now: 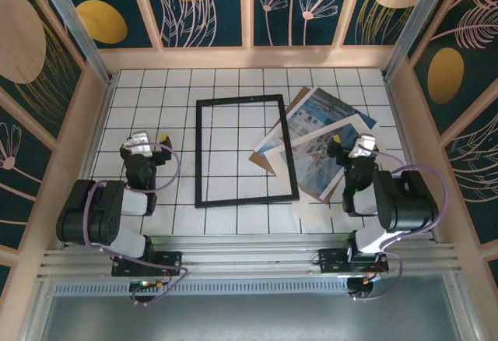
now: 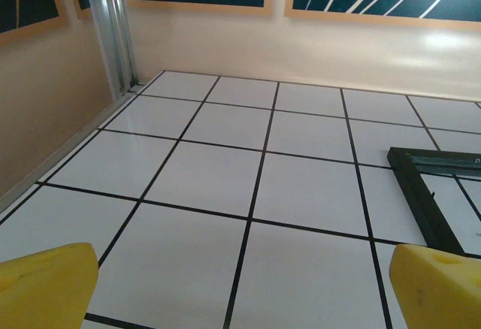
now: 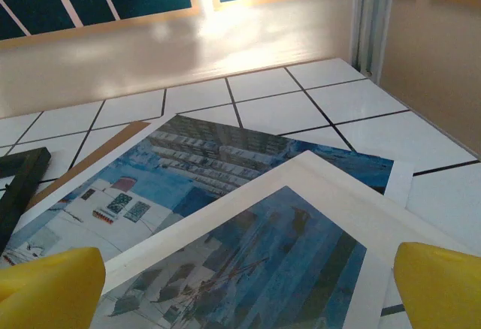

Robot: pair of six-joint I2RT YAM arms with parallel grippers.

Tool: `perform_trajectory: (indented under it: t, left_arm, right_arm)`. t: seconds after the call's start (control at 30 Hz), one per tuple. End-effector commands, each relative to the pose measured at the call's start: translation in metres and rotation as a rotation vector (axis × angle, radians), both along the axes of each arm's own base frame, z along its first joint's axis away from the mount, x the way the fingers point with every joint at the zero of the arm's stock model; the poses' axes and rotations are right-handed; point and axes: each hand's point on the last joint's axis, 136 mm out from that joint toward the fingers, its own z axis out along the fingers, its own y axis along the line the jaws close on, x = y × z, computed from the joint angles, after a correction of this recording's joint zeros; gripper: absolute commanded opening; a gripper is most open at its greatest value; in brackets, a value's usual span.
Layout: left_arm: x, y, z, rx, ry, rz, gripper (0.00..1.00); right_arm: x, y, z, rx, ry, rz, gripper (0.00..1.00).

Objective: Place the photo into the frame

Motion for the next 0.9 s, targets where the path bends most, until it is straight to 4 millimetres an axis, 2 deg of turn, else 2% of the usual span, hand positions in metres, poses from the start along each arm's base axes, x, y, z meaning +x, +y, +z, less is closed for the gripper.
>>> perform_trajectory:
  t: [0.0,0.87]
  left_arm:
    - [0.0053,0.0048,0.0147,0.011,-0.055,0.017,0.99]
    - [0.0056,0.0045,0.0151,0.011,-0.055,0.015,0.99]
  right_arm:
    - [0.007,-0.0073,0.016,-0.014,-0.058,-0.036,0.99]
    - [0.0073,-0.0093,0.0154,-0.007,-0.055,-0.042,0.99]
